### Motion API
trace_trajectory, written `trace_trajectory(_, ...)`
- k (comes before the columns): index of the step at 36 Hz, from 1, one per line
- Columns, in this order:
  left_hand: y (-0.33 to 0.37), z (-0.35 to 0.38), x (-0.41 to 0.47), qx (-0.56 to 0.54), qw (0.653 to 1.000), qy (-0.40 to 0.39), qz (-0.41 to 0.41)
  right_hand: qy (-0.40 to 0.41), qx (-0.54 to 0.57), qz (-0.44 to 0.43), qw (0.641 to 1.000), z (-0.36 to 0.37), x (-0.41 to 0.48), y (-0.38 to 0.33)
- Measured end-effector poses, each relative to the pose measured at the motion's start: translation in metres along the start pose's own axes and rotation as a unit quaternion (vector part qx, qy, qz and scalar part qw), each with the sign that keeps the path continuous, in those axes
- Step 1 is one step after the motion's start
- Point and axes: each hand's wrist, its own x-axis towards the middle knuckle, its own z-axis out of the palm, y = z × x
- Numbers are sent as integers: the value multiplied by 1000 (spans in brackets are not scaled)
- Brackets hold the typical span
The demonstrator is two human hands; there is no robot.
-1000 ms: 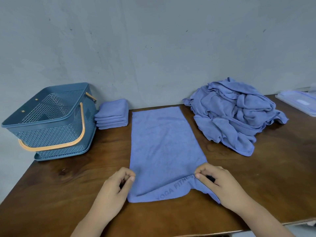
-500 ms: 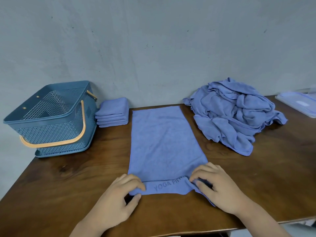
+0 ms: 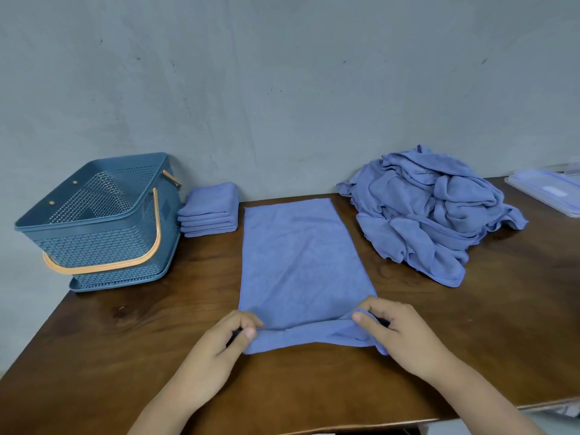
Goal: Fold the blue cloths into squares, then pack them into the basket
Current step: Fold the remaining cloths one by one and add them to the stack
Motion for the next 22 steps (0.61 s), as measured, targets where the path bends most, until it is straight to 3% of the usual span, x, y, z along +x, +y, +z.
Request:
trace_trajectory(4,7,-8,16,4,999,3,-49,7,-10,50,999,-1,24,0)
trace_trajectory(8,20,-3,18,105,992,29,64,14,-79,99,992,3,44,9)
trace_trajectory(11,24,3,9,203,962,-31,180,43,-139,106,984,10,44,11)
trace_trajectory(13,17,6,7,244,946,-78,197,69,-150,95,982,14,41,11)
trace_trajectory(16,9,10,9,226,955,-68,181,89,-142,81,983,15,33,10)
trace_trajectory(22,19,6,19,99,993,-44,55,99,-112,73,986,17,28,9)
